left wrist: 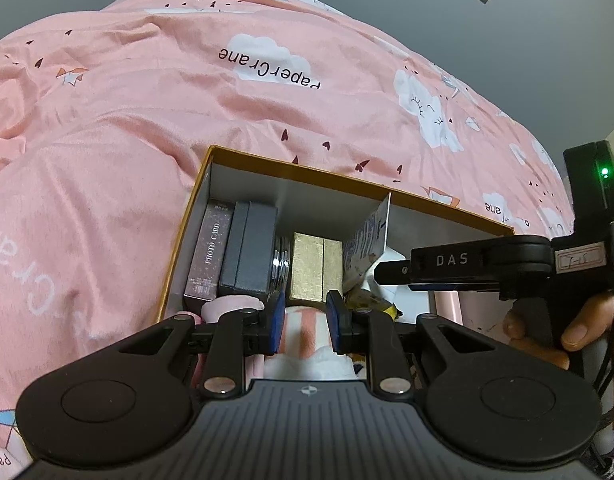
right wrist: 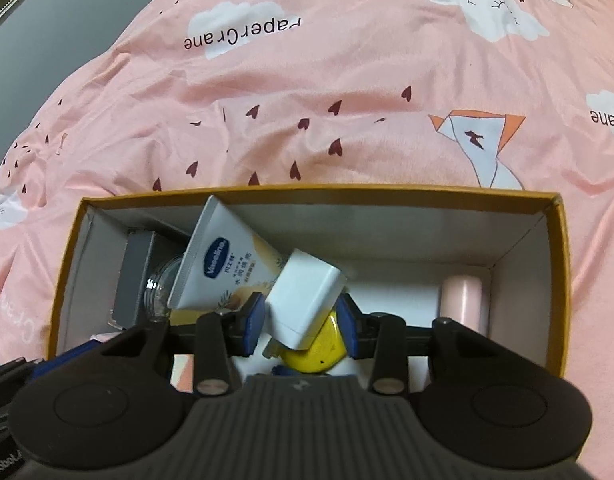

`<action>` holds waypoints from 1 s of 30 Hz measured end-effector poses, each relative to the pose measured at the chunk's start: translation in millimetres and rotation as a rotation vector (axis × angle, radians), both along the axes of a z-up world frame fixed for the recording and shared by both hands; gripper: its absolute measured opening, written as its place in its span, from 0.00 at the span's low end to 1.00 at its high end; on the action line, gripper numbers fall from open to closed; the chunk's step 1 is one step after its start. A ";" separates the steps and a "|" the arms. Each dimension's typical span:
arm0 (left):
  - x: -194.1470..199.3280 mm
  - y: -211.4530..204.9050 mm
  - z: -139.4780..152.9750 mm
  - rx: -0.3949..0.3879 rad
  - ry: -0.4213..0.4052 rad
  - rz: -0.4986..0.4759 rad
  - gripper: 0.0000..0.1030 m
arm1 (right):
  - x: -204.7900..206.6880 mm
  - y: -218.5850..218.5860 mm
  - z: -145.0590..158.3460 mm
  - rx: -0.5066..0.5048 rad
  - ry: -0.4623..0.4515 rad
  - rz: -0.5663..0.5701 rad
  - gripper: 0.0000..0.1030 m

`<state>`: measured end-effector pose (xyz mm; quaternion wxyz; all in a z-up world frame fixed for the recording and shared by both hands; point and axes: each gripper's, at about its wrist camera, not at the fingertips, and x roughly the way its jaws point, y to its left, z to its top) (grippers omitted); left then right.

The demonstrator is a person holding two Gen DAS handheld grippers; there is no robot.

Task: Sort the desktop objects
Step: 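Release charger with right tool while left tool releases tape measure in box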

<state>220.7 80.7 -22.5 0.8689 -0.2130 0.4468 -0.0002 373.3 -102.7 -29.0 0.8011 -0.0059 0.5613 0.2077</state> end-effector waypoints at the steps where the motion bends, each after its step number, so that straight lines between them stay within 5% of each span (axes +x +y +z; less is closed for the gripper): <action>1: -1.0 -0.7 1.3 0.003 -0.003 -0.002 0.24 | -2.0 -1.2 1.6 0.004 0.002 0.003 0.40; 9: -18.4 -11.6 21.7 0.037 -0.029 -0.030 0.24 | -35.2 -18.9 30.5 0.026 -0.075 0.019 0.41; 14: -40.2 -30.9 41.4 0.110 -0.088 -0.060 0.24 | -88.7 -27.3 60.3 0.036 -0.223 0.058 0.44; 22: -85.4 -58.2 51.2 0.217 -0.196 -0.049 0.39 | -175.7 -52.9 75.3 0.064 -0.442 0.000 0.51; 24: -94.7 -64.5 51.8 0.234 -0.226 -0.057 0.55 | -192.2 -58.5 74.6 0.059 -0.496 -0.017 0.52; 30: -116.8 -79.9 46.9 0.319 -0.331 -0.067 0.65 | -224.0 -65.4 66.7 0.039 -0.613 -0.079 0.54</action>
